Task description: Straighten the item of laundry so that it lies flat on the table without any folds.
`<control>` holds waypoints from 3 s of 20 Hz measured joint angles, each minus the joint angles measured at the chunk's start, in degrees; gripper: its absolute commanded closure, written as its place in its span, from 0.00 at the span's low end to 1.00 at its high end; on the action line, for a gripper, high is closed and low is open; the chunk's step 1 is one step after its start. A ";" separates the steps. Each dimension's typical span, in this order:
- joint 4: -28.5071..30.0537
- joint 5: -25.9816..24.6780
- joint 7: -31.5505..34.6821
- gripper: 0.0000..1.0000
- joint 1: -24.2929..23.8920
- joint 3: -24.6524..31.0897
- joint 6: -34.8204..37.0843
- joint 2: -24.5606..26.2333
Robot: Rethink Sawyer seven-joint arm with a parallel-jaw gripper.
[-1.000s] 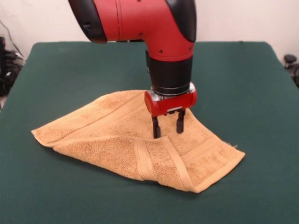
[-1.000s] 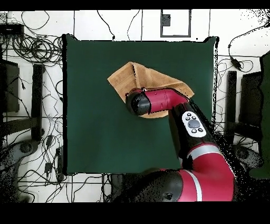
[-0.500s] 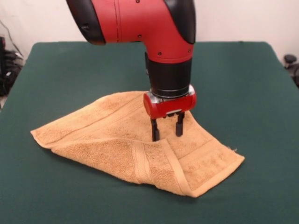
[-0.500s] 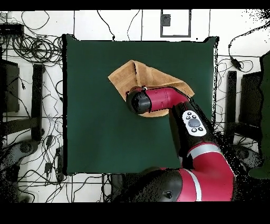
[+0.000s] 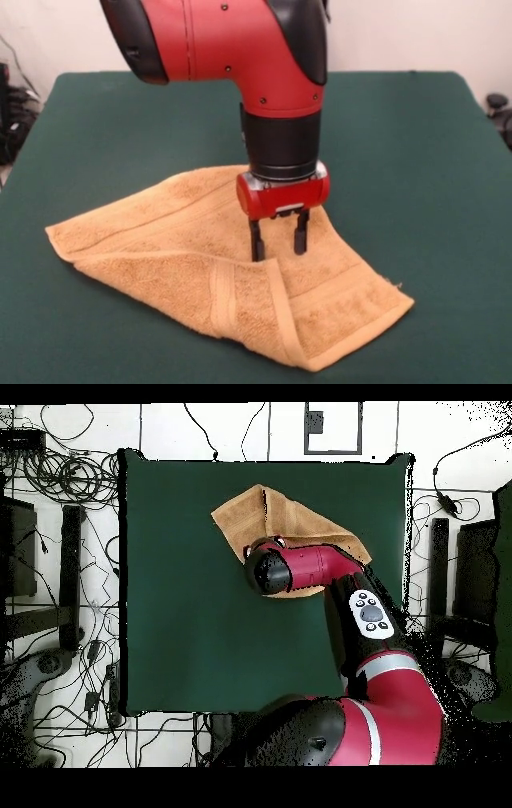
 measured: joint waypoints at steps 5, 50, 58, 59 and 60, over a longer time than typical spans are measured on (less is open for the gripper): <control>-0.71 -0.01 0.00 0.00 0.35 -0.90 -2.33 0.36; -4.75 1.26 0.00 0.00 1.96 -5.80 -0.15 -1.63; -7.63 1.22 0.00 0.00 1.77 -5.88 0.86 -1.38; -7.75 1.23 0.00 0.00 1.76 -5.88 0.86 -1.37; -7.99 1.22 0.00 0.00 1.76 -5.88 0.86 -1.35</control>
